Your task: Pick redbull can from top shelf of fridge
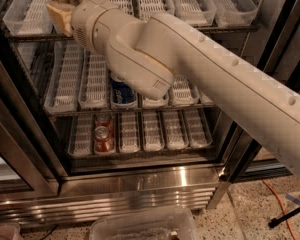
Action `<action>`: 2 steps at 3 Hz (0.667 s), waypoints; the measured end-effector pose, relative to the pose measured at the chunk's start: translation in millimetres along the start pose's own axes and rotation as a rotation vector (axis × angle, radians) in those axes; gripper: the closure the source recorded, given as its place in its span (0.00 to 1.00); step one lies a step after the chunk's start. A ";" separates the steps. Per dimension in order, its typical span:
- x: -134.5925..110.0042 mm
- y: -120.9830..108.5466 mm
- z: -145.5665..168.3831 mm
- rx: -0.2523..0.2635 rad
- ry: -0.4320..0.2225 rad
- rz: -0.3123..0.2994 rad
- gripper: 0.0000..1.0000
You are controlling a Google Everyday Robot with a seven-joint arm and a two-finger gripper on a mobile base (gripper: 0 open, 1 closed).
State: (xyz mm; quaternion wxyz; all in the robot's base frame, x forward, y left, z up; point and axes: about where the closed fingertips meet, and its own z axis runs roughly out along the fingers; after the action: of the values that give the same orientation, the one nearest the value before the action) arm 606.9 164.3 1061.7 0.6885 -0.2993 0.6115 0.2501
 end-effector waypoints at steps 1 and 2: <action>-0.3 0.5 0.1 -0.001 -0.001 -0.001 1.00; -3.5 2.1 -0.6 -0.013 -0.017 -0.010 1.00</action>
Offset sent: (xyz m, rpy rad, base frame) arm -0.0026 -0.0038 0.0079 0.0079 -0.0410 0.0293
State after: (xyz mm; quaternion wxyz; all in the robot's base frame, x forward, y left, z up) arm 604.5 165.4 1064.9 0.6930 -0.3048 0.6022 0.2533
